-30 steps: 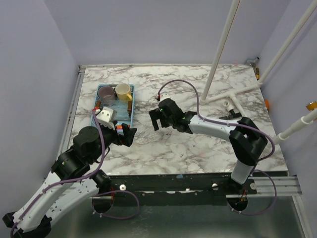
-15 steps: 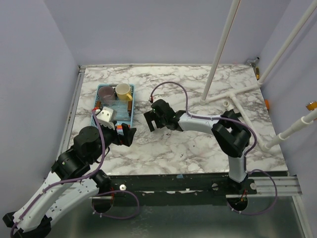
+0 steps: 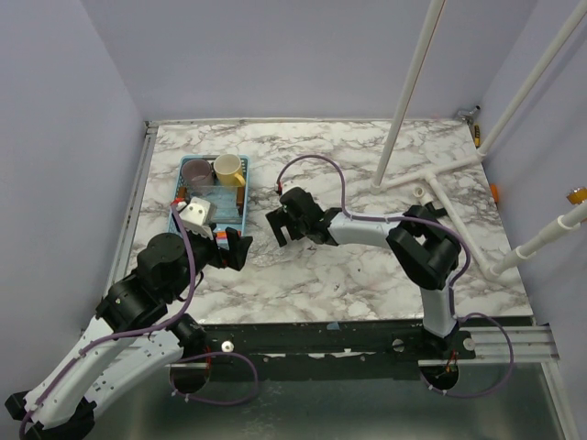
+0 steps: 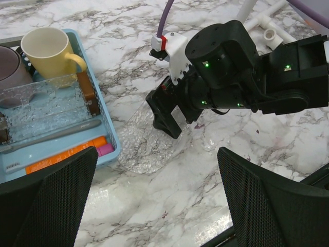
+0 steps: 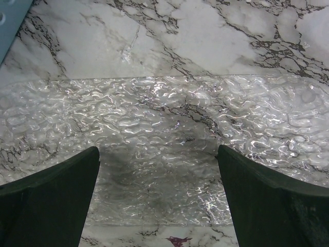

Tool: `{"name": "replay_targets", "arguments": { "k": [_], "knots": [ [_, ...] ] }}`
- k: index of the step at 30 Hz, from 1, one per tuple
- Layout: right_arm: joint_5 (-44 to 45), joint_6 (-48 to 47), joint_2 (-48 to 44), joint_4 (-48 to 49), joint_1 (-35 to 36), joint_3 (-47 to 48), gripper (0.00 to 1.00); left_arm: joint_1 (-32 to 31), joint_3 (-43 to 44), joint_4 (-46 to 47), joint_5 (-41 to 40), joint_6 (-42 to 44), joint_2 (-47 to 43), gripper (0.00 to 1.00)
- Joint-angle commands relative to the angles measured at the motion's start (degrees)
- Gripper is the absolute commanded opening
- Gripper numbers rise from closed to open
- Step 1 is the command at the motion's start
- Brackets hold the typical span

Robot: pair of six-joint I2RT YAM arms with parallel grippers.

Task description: Prepare toiletry sets of a toothbrush and toothpaste on the tray

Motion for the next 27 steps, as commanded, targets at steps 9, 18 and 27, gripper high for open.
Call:
{"name": "replay_targets", "arguments": {
  "k": [9,18,27],
  "knots": [
    [5.06,0.51,0.08,-2.69,2.25,-6.60,1.00,0.26,-0.29,-1.04,-1.13,0.55,0.34,0.99],
    [7.93,6.30,-3.18,-3.78,2.97,-11.53,1.00,0.26,-0.21,-1.13,-1.13,0.52,0.14,0.99],
    [13.58,18.80,-6.26,-4.93,4.22,-18.54,1.00,0.26,-0.20,-1.22,-1.06,0.47,-0.05,0.99]
  ]
}}
